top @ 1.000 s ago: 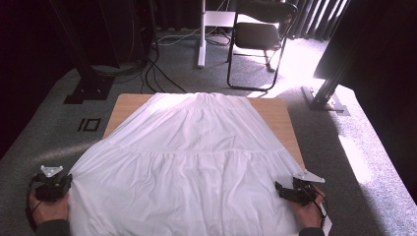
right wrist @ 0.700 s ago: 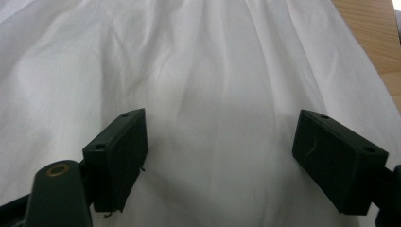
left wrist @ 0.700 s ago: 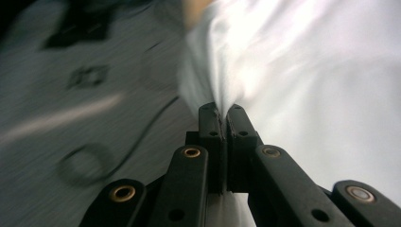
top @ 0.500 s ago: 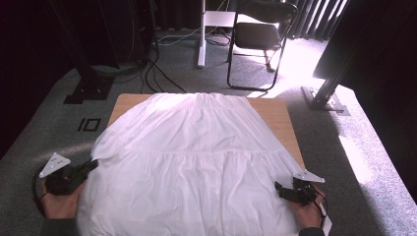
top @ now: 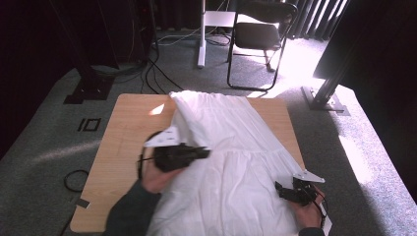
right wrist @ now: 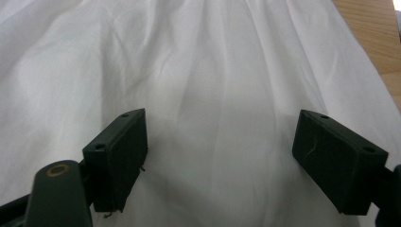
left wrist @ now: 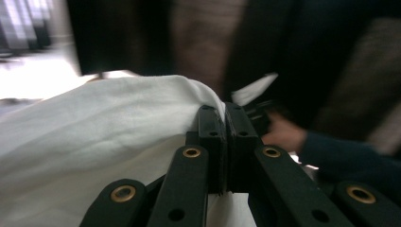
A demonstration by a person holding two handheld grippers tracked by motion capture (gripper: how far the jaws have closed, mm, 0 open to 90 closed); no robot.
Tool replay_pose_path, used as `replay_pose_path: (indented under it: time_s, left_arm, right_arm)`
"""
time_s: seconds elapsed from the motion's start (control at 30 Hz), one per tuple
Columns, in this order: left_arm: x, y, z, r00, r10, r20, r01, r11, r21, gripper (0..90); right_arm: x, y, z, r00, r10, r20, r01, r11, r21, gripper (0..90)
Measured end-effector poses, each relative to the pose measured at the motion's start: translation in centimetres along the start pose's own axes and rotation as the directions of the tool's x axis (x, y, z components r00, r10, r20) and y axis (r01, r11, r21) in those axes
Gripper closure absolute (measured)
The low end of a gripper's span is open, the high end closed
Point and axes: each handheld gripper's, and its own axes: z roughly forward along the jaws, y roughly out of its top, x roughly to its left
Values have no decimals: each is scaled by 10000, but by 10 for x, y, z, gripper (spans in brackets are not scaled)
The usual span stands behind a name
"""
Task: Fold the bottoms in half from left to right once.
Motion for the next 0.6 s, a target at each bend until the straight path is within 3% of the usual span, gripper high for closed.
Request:
replay_pose_path:
  time_s: [0.07,0.13,0.2,0.23,0.3,0.33,0.37,0.43,0.5,0.57,0.6]
  left_arm:
    - [2,-9,43,9992,-210,353,178,9959,889,882]
    - [5,-27,81,9986,-491,207,441,9793,1976,847]
    - [8,-46,103,9987,-512,12,490,9613,2710,687]
    - [9,-52,106,9979,-589,-262,640,9560,2864,615]
    - [14,-57,100,9957,-674,-637,823,9583,2737,538]
    - [14,-57,100,9957,-674,-637,823,9583,2737,530]
    - [19,-58,84,9922,-585,-1105,855,9622,2587,515]
    - [24,-59,65,9845,-657,-1623,1047,9638,2452,514]
    - [30,-64,42,9676,-467,-2482,1082,9646,2404,502]
    - [36,-77,16,9387,-441,-3418,1335,9608,2428,496]
    - [37,-81,11,9315,-448,-3610,1415,9588,2462,495]
  right_arm:
    - [0,0,0,10000,1,0,-1,10000,-1,182]
    - [0,0,0,10000,4,0,-4,10000,0,182]
    - [0,0,0,10000,3,3,-3,10000,-2,185]
    - [0,0,0,10000,45,44,-45,10000,-19,221]
    - [1,0,-2,9995,239,230,-238,9997,-61,315]
    - [1,0,-2,9995,239,230,-238,9997,-61,315]
    - [5,5,-10,9984,376,423,-374,9993,-49,417]
    - [8,7,-14,9985,374,394,-365,9991,-219,451]
    - [20,19,-26,9993,309,224,-291,9967,-761,497]
    - [38,33,-35,9998,-74,-206,50,9932,-1159,511]
    - [46,39,-36,9986,-253,-461,194,9920,-1243,518]
